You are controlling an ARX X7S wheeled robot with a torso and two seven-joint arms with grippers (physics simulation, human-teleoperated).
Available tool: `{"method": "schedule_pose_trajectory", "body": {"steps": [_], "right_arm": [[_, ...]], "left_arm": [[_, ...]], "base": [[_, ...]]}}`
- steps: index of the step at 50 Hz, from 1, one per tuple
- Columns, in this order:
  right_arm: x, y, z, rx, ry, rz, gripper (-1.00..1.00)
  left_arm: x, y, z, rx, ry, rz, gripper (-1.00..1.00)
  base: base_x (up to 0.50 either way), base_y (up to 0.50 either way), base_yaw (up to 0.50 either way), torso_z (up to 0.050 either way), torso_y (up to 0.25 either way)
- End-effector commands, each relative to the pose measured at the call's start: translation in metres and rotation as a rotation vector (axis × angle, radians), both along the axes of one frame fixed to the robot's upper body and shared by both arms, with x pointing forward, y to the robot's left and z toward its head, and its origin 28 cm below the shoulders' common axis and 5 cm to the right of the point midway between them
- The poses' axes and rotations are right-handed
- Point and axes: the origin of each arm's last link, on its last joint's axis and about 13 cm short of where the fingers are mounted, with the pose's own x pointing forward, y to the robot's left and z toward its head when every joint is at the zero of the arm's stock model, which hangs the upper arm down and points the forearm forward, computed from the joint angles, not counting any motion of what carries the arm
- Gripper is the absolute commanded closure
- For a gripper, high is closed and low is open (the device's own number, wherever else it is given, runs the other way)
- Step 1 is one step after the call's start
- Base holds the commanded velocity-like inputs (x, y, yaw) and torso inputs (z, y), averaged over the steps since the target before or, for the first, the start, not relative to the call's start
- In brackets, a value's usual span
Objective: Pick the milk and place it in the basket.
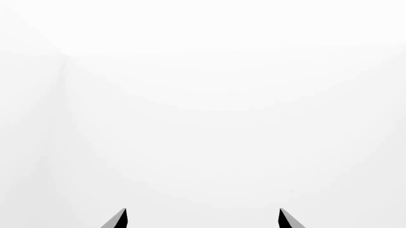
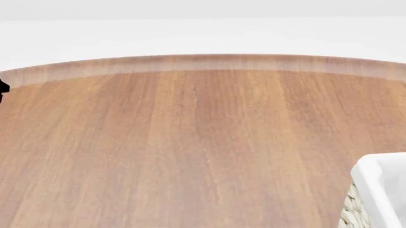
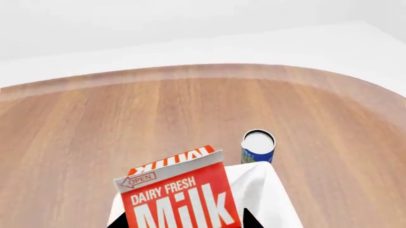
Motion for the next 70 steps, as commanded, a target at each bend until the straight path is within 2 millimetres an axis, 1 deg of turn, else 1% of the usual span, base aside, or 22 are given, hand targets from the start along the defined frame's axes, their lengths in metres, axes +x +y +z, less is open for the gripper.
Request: {"method": "schedule_pose_trajectory", "body": {"steps": [1, 5, 7, 9, 17, 30, 41, 55, 61, 66, 70], "right_arm": [[0.008, -0.009, -0.012, 0.004, 0.194, -0.022, 1.0], [0.009, -0.012, -0.022, 0.006, 0.268, -0.044, 1.0], [0.008, -0.013, -0.024, 0.006, 0.277, -0.046, 1.0], [0.007, -0.014, -0.028, -0.008, 0.327, -0.064, 1.0], [0.009, -0.014, -0.029, 0.001, 0.33, -0.068, 1.0], [0.016, -0.012, -0.043, 0.016, 0.361, -0.048, 1.0], [0.022, -0.01, -0.048, 0.012, 0.383, -0.04, 1.0], [0.019, -0.012, -0.053, 0.016, 0.403, -0.063, 1.0], [0.016, -0.015, -0.06, 0.029, 0.414, -0.08, 1.0], [0.019, -0.016, -0.065, 0.03, 0.425, -0.079, 1.0], [0.021, -0.014, -0.064, 0.028, 0.424, -0.073, 1.0]], "left_arm": [[0.0, -0.001, -0.001, 0.003, 0.003, -0.001, -1.0], [0.0, 0.0, -0.001, 0.001, 0.004, 0.001, -1.0], [0.0, 0.0, -0.001, 0.0, 0.004, 0.0, -1.0], [0.0, -0.001, -0.002, 0.001, 0.005, 0.0, -1.0], [0.001, -0.001, -0.003, 0.002, 0.006, -0.004, -1.0], [0.0, -0.001, -0.002, 0.0, 0.003, -0.002, -1.0], [0.001, 0.0, -0.001, 0.0, 0.004, -0.001, -1.0], [0.001, -0.001, -0.001, -0.001, 0.004, -0.005, -1.0], [0.001, -0.001, -0.002, -0.002, 0.005, -0.005, -1.0], [0.001, -0.001, -0.002, -0.002, 0.005, -0.005, -1.0], [0.0, -0.001, -0.003, -0.003, 0.005, -0.005, -1.0]], "base": [[0.0, 0.0, 0.0, 0.0, 0.0], [0.0, 0.0, 0.0, 0.0, 0.0], [0.0, 0.0, 0.0, 0.0, 0.0], [0.0, 0.0, 0.0, 0.0, 0.005], [0.0, 0.0, 0.0, 0.001, 0.001], [0.0, 0.0, 0.0, 0.001, 0.001], [0.0, 0.0, 0.0, 0.0, 0.001], [0.0, 0.0, 0.0, 0.001, 0.001], [0.0, 0.0, 0.0, 0.0, 0.002], [0.0, 0.0, 0.0, 0.0, 0.0], [0.0, 0.0, 0.0, 0.003, 0.003]]}}
